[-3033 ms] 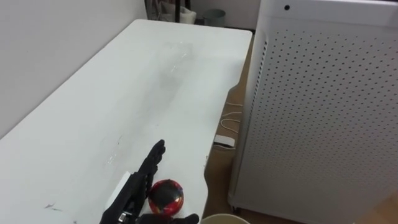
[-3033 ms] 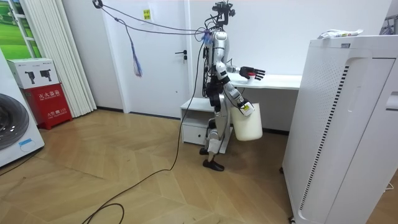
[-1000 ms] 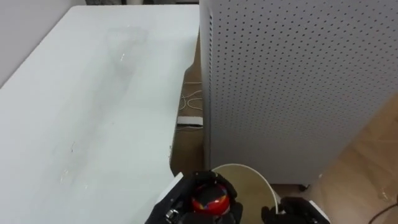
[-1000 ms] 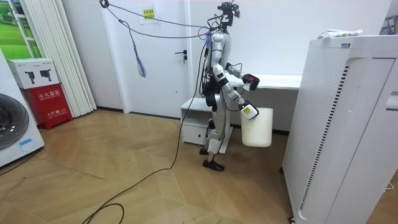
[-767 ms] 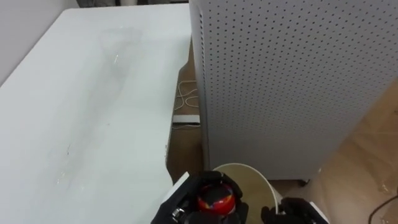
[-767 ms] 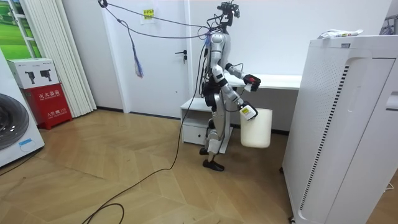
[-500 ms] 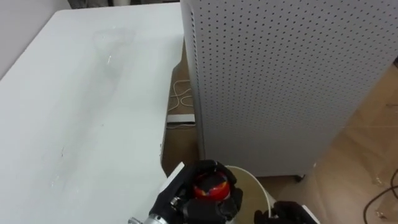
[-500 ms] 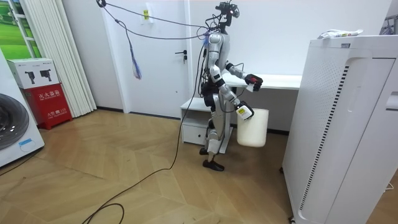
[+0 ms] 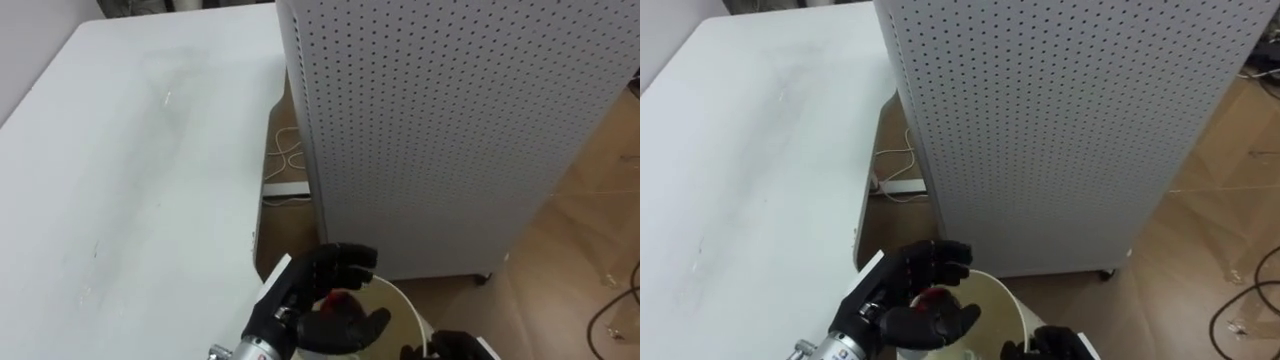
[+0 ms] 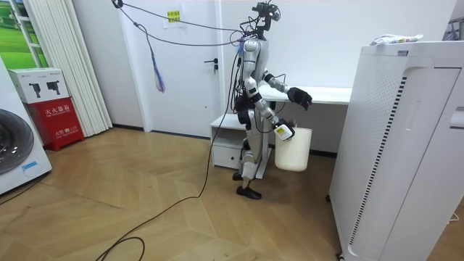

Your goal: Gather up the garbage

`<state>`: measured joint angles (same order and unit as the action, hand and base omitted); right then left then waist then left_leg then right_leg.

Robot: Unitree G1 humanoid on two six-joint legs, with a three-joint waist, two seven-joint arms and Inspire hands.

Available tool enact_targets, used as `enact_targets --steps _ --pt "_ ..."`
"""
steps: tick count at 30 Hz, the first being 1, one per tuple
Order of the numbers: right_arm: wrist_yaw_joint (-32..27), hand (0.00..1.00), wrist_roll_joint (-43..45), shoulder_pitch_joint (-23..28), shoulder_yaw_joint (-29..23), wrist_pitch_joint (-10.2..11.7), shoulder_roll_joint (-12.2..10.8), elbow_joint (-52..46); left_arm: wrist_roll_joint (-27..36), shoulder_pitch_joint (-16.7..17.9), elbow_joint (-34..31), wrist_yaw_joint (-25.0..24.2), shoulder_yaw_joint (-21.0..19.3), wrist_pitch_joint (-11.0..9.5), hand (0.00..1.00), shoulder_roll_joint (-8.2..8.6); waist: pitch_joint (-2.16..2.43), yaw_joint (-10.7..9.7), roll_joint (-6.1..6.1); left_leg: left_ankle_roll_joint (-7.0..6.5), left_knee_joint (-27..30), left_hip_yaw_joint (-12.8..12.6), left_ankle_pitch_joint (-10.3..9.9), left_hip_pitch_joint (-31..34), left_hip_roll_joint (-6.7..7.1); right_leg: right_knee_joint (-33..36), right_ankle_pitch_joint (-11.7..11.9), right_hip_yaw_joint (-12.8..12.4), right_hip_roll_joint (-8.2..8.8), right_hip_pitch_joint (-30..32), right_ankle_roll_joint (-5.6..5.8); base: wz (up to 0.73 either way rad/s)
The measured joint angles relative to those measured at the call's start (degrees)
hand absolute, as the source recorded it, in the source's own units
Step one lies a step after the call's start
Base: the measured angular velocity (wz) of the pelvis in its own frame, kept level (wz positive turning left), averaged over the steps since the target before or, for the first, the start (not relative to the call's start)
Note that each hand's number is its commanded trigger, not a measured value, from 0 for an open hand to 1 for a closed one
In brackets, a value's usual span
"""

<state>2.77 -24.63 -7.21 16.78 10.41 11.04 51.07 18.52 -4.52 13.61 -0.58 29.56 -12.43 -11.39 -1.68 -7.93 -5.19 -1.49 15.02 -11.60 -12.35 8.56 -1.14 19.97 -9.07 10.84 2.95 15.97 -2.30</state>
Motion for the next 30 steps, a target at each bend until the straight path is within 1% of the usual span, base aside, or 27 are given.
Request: enact_targets --steps 3,6,10,11,17,20,23,25,26,27,28,29,30 --pt "0.6 1.0 0.79 0.18 0.39 -0.57 -0.13 0.02 -0.02 -0.09 0.48 -0.11 0.3 -0.05 0.0 0.72 -0.06 -0.01 -0.1 0.0 0.0 0.0 0.0 0.1 0.02 -0.09 0.0 0.08 0.03 0.0 0.0 0.0" --pt "0.59 1.0 1.65 0.55 0.39 -0.65 0.31 0.4 -0.03 -0.14 1.39 -0.17 1.12 -0.05 0.0 0.7 -0.06 -0.02 -0.1 0.0 0.07 0.0 0.0 0.37 0.03 -0.2 0.0 0.17 0.05 0.19 0.0 0.0" --pt "0.55 1.0 1.41 0.5 -0.15 -0.62 0.65 0.26 -0.03 -0.21 1.49 -0.22 1.18 -0.05 0.0 0.72 -0.06 -0.5 -0.1 0.0 0.47 0.01 0.0 0.83 0.0 -0.07 0.0 0.2 0.1 0.44 0.0 0.0" --pt "0.56 1.0 1.15 0.46 -0.14 -0.61 0.67 0.25 -0.03 -0.24 1.49 -0.22 1.18 -0.05 0.0 0.96 -0.06 -0.67 -0.1 0.0 0.46 -0.04 0.0 0.83 -0.02 -0.06 0.0 0.23 0.1 0.43 0.0 0.0" --pt "0.76 1.0 0.2 0.5 0.0 -0.6 0.49 0.25 -0.07 -0.25 1.49 -0.9 2.64 -0.05 0.0 0.87 -0.08 -1.09 -0.07 0.0 0.47 -0.16 0.0 0.77 -0.03 -0.07 0.0 0.3 0.11 0.36 0.0 0.0" --pt "0.95 1.0 0.08 0.48 0.06 -0.6 0.53 0.24 -0.02 -0.25 1.49 -1.27 2.65 -0.07 0.0 0.76 -0.08 -1.07 -0.07 0.0 0.65 -0.25 0.0 0.75 -0.06 0.03 -0.01 0.31 0.14 0.29 -0.01 0.0" --pt "1.04 1.0 0.08 0.49 0.04 -0.6 0.55 0.28 -0.15 -0.25 1.48 -1.36 2.34 -0.12 0.0 0.45 -0.19 -0.87 0.09 -0.02 0.72 -0.81 -0.02 0.2 -0.02 0.75 -0.29 0.02 0.25 0.26 -0.14 -0.04" --pt "1.11 1.0 -0.02 0.48 -0.05 -0.6 0.64 0.26 -0.26 -0.25 1.4 -1.41 2.14 -0.12 0.0 0.6 -0.19 -0.82 0.1 -0.02 0.86 -0.8 -0.03 -0.07 0.01 1.02 -0.45 -0.1 0.27 0.18 -0.21 -0.05" --pt "1.11 1.0 -0.12 0.47 -0.1 -0.6 0.65 0.26 -0.16 -0.25 1.15 -1.47 2.09 -0.12 0.0 0.58 -0.27 -0.57 0.24 -0.02 1.39 -0.68 -0.04 -0.17 0.03 1.45 -0.64 -0.45 0.3 0.19 -0.31 -0.17" --pt "1.11 1.0 -0.04 0.56 -0.15 -0.6 0.65 0.26 -0.16 -0.23 0.48 -1.78 1.95 -0.12 0.0 0.54 -0.53 0.31 0.73 -0.01 2.07 -0.62 -0.05 -0.6 0.16 2.03 -1.03 -1.4 0.34 0.26 -0.43 -0.24" --pt "1.1 1.0 0.06 0.57 -0.14 -0.6 0.62 0.26 -0.16 -0.19 0.09 -1.93 1.81 -0.12 0.0 0.52 -0.61 0.61 0.91 0.0 2.42 -0.45 -0.06 -0.8 0.22 2.41 -1.19 -1.8 0.36 0.23 -0.48 -0.32" --pt "1.11 1.0 0.19 0.56 -0.15 -0.6 0.59 0.08 -0.76 0.0 -0.78 -2.39 0.9 -0.17 0.0 0.51 -0.64 1.01 1.11 0.01 2.82 0.07 -0.07 -1.19 0.41 3.01 -1.48 -2.79 0.29 0.2 -0.53 -0.43" --pt "1.16 1.0 -0.34 0.53 -0.14 -0.57 0.8 -0.09 -1.39 0.05 -2.16 -2.45 -0.08 -0.28 0.0 0.69 -0.78 2.08 1.45 0.03 2.88 0.79 -0.1 -1.56 0.48 3.04 -1.44 -4.5 -0.35 0.35 -0.53 -0.5"
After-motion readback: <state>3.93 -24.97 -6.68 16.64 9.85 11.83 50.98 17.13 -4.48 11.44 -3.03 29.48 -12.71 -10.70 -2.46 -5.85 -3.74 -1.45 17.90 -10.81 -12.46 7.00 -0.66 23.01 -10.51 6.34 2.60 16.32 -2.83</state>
